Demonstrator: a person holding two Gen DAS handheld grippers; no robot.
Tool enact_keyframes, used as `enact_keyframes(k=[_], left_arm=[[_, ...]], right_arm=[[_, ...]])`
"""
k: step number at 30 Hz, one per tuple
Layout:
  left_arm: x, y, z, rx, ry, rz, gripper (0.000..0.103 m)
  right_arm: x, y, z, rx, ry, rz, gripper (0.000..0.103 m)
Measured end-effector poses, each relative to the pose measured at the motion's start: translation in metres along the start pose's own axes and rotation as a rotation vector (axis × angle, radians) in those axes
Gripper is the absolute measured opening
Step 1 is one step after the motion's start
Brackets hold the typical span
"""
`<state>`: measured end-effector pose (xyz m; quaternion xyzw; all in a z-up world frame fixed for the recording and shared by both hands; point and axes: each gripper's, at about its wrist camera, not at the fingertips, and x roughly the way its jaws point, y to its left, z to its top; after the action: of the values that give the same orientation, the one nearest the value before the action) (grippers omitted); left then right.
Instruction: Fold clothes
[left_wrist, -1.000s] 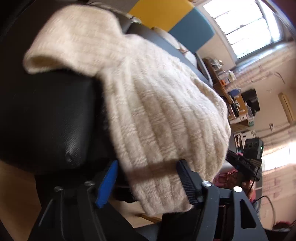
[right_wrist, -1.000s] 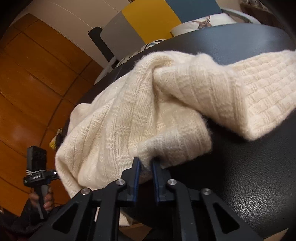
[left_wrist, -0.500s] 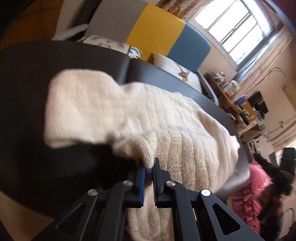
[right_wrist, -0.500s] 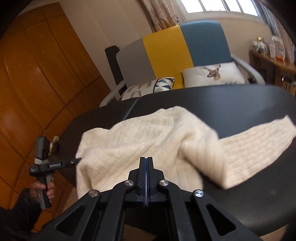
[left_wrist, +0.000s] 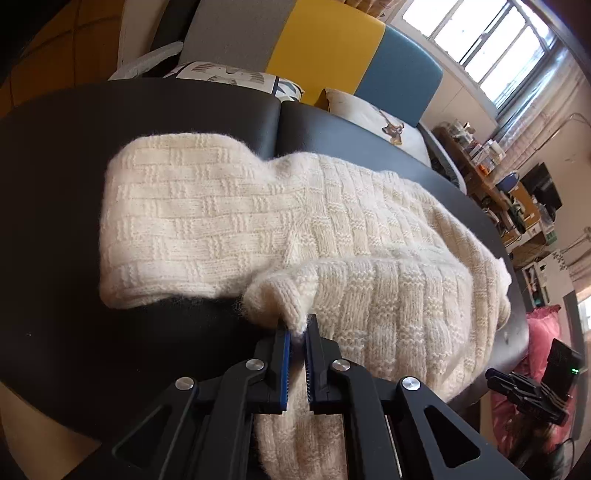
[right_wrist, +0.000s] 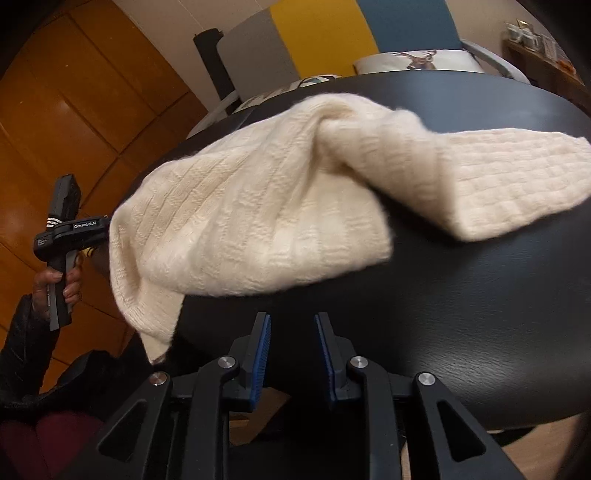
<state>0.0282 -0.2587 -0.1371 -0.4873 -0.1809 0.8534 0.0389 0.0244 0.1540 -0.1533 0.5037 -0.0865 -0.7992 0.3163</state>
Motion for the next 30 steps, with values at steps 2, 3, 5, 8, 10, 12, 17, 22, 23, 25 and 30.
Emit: enact_keyframes(k=[2,3,5,8,10,12,17,22,23,25,30], left_arm=[[0.000,-0.003,-0.001,0.008,0.007,0.009,0.007],[0.000,-0.005,-0.001,0.015,0.008,0.015,0.007],[-0.001,-0.007,-0.002,0.031,0.009,0.030,0.007],[-0.001,-0.008,-0.002,0.047,0.009,0.031,0.007],[-0.001,-0.007,-0.005,0.044,0.013,0.024,0.007],[0.002,-0.006,-0.007,0.038,0.019,0.024,0.007],[0.007,-0.008,-0.014,0.046,0.035,0.040,0.007],[0.005,-0.014,-0.012,0.090,0.028,0.069,0.007],[0.004,-0.014,-0.010,0.096,0.025,0.072,0.007],[0.006,-0.014,-0.011,0.107,0.027,0.080,0.007],[0.017,-0.011,-0.015,0.119,0.061,0.094,0.007]], right_arm=[[0.012,0.001,0.002,0.034,0.005,0.037,0.025],[0.019,0.002,0.005,0.061,0.005,0.053,0.025],[0.027,0.002,0.010,0.102,-0.009,0.069,0.025],[0.035,0.007,0.021,0.144,-0.016,0.058,0.025],[0.041,0.011,0.024,0.168,-0.030,0.055,0.025],[0.045,0.015,0.027,0.180,-0.043,0.049,0.012],[0.035,0.034,0.036,0.146,-0.101,0.045,0.005],[-0.036,0.073,0.055,0.036,-0.244,0.066,0.003],[-0.050,0.081,0.058,0.013,-0.265,0.061,0.003],[-0.068,0.087,0.059,-0.009,-0.279,0.057,0.003],[-0.040,0.060,0.049,0.022,-0.090,-0.178,0.004]])
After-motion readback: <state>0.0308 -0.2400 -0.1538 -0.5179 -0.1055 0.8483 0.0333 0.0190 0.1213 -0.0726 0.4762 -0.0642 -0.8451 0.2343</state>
